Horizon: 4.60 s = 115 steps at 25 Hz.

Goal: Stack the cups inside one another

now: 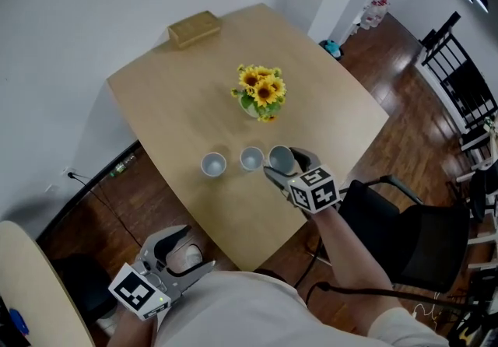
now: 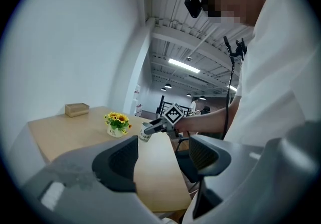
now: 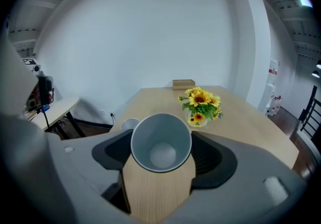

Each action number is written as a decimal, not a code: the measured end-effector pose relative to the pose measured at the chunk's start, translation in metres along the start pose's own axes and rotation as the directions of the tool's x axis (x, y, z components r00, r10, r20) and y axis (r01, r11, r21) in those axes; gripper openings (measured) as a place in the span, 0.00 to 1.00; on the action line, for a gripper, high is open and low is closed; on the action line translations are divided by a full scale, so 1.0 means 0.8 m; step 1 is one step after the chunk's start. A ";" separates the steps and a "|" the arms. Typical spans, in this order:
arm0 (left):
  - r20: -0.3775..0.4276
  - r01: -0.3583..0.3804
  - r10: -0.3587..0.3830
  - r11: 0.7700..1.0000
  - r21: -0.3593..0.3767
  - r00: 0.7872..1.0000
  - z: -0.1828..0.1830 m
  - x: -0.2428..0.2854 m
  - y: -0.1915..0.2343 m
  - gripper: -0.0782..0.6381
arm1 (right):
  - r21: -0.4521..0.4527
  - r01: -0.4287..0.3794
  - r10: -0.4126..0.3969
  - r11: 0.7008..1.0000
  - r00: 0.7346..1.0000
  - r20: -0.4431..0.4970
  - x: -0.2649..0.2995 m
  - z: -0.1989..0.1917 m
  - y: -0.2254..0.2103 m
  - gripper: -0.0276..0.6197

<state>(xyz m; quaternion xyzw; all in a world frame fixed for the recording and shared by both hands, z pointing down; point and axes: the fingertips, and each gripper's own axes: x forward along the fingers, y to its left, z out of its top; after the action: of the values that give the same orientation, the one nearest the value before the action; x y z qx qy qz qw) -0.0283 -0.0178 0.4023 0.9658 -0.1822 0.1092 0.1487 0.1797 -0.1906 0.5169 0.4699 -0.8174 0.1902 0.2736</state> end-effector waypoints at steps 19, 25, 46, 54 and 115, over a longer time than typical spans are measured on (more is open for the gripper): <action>0.039 -0.172 0.175 0.983 -0.063 0.984 -0.020 -0.061 0.002 0.55 | -0.071 -0.071 0.064 0.995 0.994 -0.091 0.087 -0.002 0.026 0.62; 0.035 -0.196 0.199 0.978 -0.078 0.979 -0.028 -0.070 0.000 0.55 | -0.066 -0.082 0.075 0.994 0.992 -0.099 0.100 -0.011 0.029 0.62; 0.069 -0.133 0.138 0.989 -0.066 0.988 -0.019 -0.075 -0.003 0.59 | -0.101 -0.101 0.097 0.990 0.994 -0.045 0.067 -0.003 0.105 0.66; 0.108 -0.131 0.136 0.990 -0.054 0.985 -0.010 -0.107 0.003 0.62 | -0.128 -0.120 0.114 0.984 0.992 -0.057 0.098 0.002 0.153 0.66; 0.147 -0.023 0.028 0.999 -0.034 0.989 -0.004 -0.087 0.000 0.62 | -0.018 0.024 -0.024 1.000 1.000 0.001 0.041 0.053 0.059 0.60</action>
<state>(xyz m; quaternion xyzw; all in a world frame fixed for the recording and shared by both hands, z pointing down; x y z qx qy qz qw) -0.0918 0.0051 0.3867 0.9663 -0.2067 0.0366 0.1490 0.1136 -0.2131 0.5020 0.4770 -0.8136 0.1793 0.2799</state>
